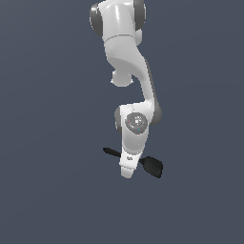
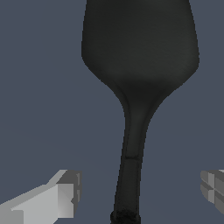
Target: Pick up the object and move it to a goal position.
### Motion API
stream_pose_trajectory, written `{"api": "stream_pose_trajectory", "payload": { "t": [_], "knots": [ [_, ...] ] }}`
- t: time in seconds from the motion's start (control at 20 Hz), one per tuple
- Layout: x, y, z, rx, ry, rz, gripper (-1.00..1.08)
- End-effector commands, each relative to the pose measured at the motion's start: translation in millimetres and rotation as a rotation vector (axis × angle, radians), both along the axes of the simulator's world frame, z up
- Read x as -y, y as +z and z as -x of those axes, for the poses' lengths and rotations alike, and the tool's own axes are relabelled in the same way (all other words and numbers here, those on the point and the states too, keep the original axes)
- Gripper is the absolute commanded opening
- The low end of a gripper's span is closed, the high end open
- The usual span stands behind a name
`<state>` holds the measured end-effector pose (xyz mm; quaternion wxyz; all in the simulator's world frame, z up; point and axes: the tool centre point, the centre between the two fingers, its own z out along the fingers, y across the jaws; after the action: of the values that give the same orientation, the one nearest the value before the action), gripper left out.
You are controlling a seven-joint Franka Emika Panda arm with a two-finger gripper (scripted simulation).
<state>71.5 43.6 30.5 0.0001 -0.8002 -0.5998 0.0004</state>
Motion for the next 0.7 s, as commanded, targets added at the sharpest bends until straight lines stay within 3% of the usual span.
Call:
{"api": "stream_pose_trajectory", "payload": {
  "t": [0.0, 0.25, 0.3, 0.65],
  "knots": [
    [0.1, -9.8, 0.0, 0.001, 0.001, 0.0, 1.0],
    [0.0, -13.4, -1.3, 0.001, 0.001, 0.0, 1.0],
    [0.0, -13.4, -1.3, 0.001, 0.001, 0.0, -1.0],
    [0.0, -13.4, -1.3, 0.001, 0.001, 0.0, -1.0]
  ]
}}
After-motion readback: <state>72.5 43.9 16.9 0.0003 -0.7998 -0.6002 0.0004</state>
